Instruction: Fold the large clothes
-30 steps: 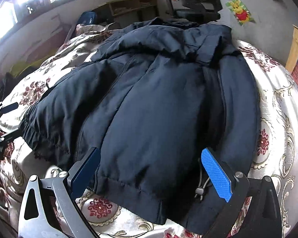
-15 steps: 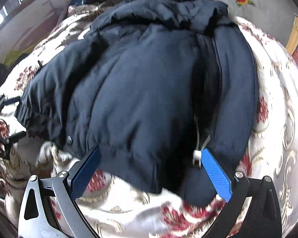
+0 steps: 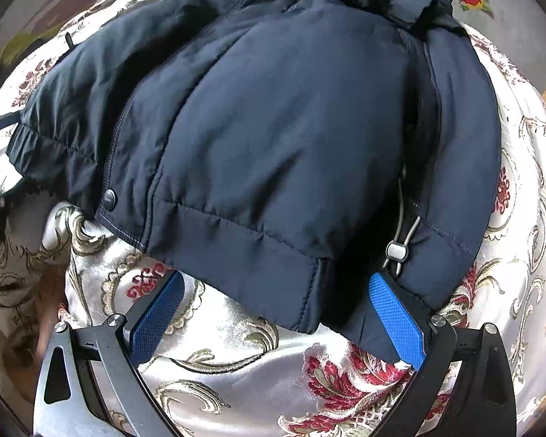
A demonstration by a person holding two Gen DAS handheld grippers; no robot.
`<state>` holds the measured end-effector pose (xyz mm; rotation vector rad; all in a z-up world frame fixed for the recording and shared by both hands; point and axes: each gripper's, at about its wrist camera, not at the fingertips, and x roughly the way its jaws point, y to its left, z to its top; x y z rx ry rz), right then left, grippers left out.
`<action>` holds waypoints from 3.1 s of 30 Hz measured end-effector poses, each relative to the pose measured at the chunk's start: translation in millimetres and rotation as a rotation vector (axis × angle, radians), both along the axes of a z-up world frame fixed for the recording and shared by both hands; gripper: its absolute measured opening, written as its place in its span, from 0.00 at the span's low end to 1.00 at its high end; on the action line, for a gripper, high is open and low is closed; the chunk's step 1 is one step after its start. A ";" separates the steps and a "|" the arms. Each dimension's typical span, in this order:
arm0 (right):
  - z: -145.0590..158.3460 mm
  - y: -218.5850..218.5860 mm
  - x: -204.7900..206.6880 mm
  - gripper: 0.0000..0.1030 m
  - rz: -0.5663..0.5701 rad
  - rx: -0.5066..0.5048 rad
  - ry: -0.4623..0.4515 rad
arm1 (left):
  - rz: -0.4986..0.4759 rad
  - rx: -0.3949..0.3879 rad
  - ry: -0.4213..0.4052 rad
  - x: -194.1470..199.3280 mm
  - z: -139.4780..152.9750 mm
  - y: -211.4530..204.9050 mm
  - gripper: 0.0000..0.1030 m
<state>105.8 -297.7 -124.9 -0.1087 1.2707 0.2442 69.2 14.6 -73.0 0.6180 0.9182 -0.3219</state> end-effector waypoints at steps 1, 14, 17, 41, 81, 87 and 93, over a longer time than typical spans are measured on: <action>-2.2 1.0 -0.1 0.97 0.003 -0.008 0.007 | 0.012 -0.007 -0.003 1.7 0.9 0.7 0.90; -29.4 45.3 -0.5 0.99 0.096 -0.236 0.009 | 0.109 -0.124 -0.046 27.6 38.5 2.2 0.44; -28.8 47.3 0.1 0.99 0.086 -0.240 -0.008 | 0.129 -0.178 -0.033 36.9 51.8 2.5 0.38; 53.3 -9.9 -1.4 0.90 -0.110 -0.122 -0.404 | 0.277 -0.426 0.010 74.2 112.0 17.2 0.20; 102.2 9.4 -13.4 0.81 0.024 -0.121 -0.759 | 0.356 -0.485 -0.146 172.0 168.4 -10.8 0.17; 89.2 34.4 -13.8 0.81 0.079 -0.245 -0.724 | 0.356 -0.492 -0.146 172.2 167.6 -10.1 0.17; 95.2 38.5 -23.2 0.69 0.000 -0.412 -0.797 | 0.356 -0.502 -0.150 166.1 165.5 -8.3 0.17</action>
